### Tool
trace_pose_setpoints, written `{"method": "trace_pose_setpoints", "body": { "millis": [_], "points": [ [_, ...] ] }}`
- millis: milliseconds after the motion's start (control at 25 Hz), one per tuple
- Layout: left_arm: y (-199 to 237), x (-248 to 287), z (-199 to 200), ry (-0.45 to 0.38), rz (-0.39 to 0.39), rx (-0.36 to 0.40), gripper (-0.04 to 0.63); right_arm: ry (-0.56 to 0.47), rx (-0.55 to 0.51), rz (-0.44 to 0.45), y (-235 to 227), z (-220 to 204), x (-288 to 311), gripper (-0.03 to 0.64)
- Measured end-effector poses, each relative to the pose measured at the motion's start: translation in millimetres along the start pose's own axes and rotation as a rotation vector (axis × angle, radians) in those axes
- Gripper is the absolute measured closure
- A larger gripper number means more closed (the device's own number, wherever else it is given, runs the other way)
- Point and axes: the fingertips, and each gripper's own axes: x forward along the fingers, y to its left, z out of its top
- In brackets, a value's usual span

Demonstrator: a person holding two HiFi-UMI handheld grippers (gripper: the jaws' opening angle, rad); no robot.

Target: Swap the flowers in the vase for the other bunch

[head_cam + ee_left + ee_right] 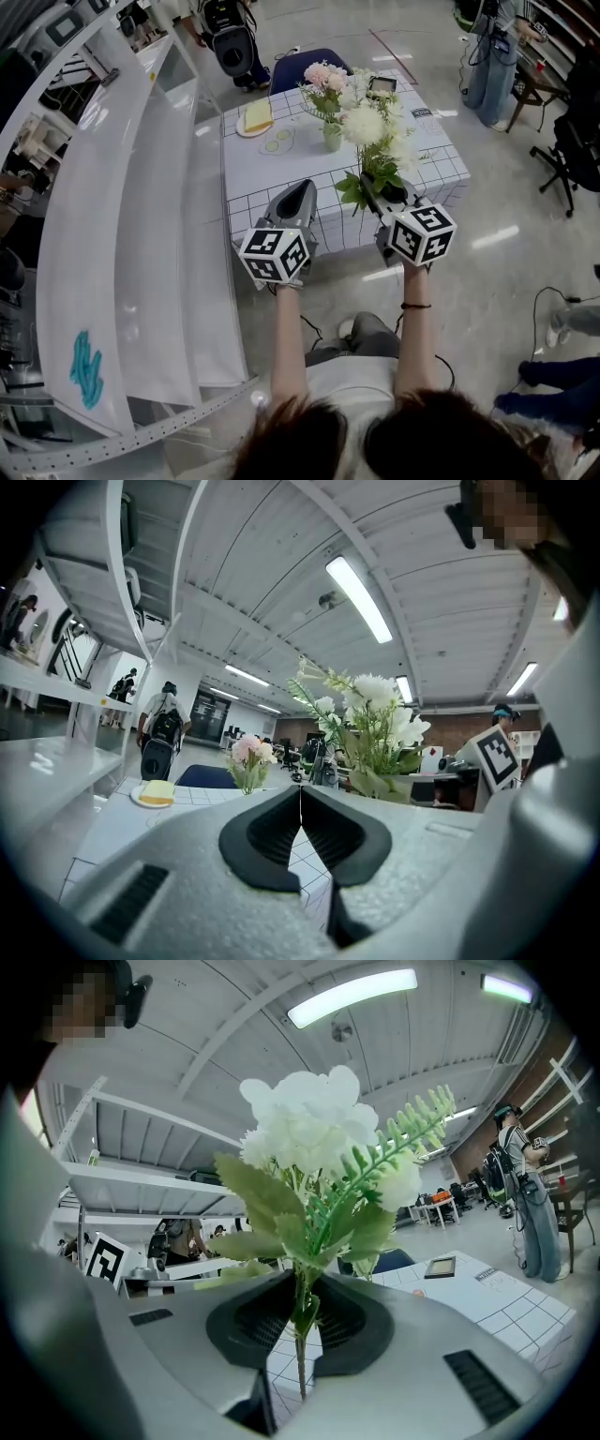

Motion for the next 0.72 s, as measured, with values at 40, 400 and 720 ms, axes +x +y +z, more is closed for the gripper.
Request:
{"method": "trace_pose_setpoints", "body": {
  "millis": [40, 400, 720],
  "points": [
    [0.7, 0.8, -0.8, 0.000, -0.001, -0.001, 0.583, -0.001, 0.000, -0.004, -1.4, -0.2, 0.2, 0.561],
    [3.4, 19.1, -1.2, -0.009, -0.017, -0.018, 0.583, 0.001, 0.006, -0.018, -20.1, 4.4, 6.3, 0.561],
    [16.1, 54.4, 6.4, -0.010, -0.021, -0.012, 0.583, -0.011, 0.023, -0.025, -54.6, 17.8, 32.4, 0.561]
  ]
}}
